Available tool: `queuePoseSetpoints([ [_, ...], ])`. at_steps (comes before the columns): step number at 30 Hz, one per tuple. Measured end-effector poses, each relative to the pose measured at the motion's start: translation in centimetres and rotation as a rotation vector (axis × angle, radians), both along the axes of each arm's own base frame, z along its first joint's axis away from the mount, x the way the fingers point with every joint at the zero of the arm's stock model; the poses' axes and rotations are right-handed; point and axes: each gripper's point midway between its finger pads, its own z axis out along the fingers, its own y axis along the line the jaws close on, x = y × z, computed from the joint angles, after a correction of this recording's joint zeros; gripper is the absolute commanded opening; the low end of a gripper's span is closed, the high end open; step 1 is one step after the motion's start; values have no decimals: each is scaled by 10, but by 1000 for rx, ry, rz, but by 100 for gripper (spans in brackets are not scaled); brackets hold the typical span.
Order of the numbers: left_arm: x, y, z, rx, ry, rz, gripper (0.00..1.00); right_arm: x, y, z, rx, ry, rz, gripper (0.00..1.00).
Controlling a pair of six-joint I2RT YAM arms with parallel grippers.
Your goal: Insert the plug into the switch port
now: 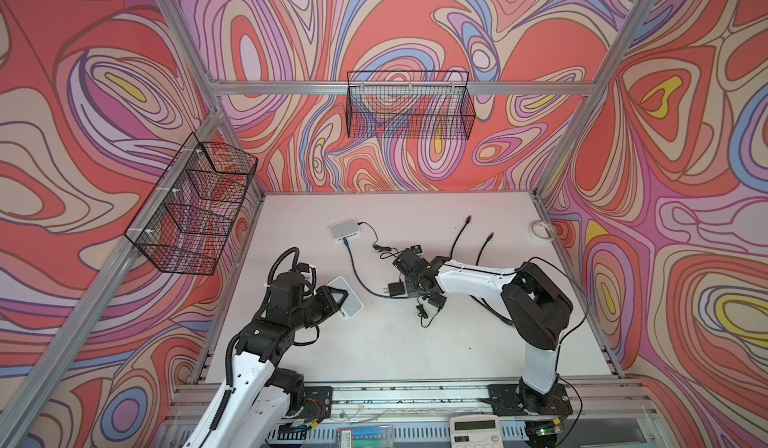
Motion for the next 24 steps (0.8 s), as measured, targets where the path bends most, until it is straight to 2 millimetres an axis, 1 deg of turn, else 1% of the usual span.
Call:
queuePoseSetpoints([
  [5,0,0,-1,3,1,-2,0,4,4,-2,8,4,-14,20],
  [12,-1,0,-1,4,4,-2,0,5,-4,-12,-5,28,-52,20],
  [17,-1,0,-1,4,4,-2,0,7,-7,-13,4,33,-72,19],
  [24,-1,0,-2,6,5,-3,0,8,-3,-13,21,44,-82,15],
])
